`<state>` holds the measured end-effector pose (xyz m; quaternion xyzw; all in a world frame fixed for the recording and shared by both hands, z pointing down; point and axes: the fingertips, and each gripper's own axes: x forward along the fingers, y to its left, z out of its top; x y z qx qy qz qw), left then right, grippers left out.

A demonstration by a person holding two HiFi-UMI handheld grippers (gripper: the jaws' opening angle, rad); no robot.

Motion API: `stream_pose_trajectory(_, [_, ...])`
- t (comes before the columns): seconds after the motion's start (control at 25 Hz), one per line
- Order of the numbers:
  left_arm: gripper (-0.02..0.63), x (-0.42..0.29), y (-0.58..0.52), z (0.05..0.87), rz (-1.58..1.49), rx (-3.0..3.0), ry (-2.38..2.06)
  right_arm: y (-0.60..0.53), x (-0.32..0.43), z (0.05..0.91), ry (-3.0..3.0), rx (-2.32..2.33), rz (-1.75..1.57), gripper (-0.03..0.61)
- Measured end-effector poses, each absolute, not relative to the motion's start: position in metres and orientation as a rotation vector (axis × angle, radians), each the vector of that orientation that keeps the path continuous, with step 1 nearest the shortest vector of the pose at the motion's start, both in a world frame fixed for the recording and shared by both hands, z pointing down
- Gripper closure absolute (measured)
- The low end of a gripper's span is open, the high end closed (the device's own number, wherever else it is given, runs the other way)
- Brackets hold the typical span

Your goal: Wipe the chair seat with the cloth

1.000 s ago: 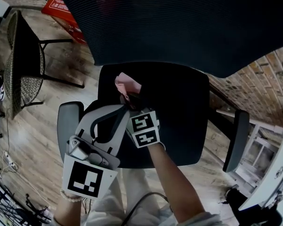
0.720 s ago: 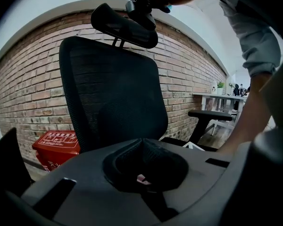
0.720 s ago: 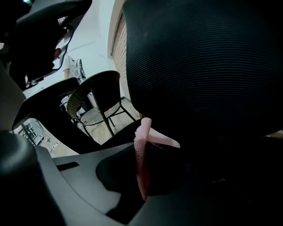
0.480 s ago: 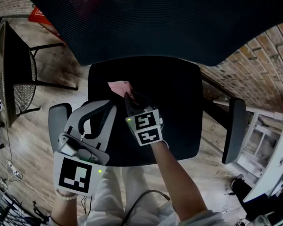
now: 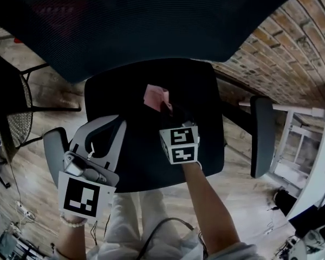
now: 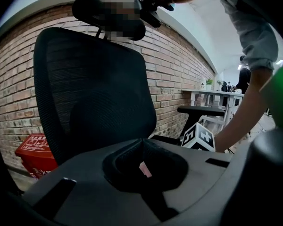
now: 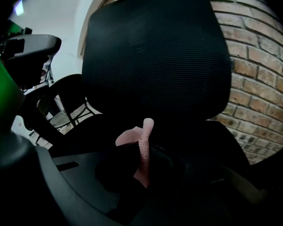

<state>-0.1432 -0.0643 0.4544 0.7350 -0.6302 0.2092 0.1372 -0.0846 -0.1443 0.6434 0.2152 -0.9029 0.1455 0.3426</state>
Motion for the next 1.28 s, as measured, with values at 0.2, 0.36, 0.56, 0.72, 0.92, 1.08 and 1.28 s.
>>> stream_pose_trajectory(0.2, [0.595,-0.131,-0.074,0.460,0.632,2.182,-1.770,-0.177,-0.038,0.639,-2.302,0.746,0.407,0.523])
stream_pose_trajectory(0.36, [0.595,-0.120,-0.082,0.461,0.642,2.225,-1.740,-0.199,0.003,0.636,-2.256,0.885,0.423,0.523])
stream_pose_trajectory(0.56, [0.595,-0.108,-0.089,0.465,0.700,2.296,-1.681,-0.215,0.054,0.634,-2.184,1.021,0.445,0.523])
stream_pose_trajectory(0.72, [0.595,-0.102,-0.091,0.466,0.696,2.287,-1.671,-0.219,0.088,0.633,-2.140,1.088,0.456,0.523])
stream_pose_trajectory(0.92, [0.595,-0.103,-0.091,0.466,0.642,2.233,-1.704,-0.212,0.106,0.638,-2.112,1.110,0.514,0.523])
stream_pose_trajectory(1.08, [0.595,-0.109,-0.089,0.465,0.590,2.160,-1.749,-0.201,0.096,0.642,-2.136,1.076,0.555,0.524])
stream_pose_trajectory(1.28, [0.595,-0.118,-0.080,0.466,0.591,2.134,-1.778,-0.177,0.065,0.646,-2.195,0.971,0.598,0.524])
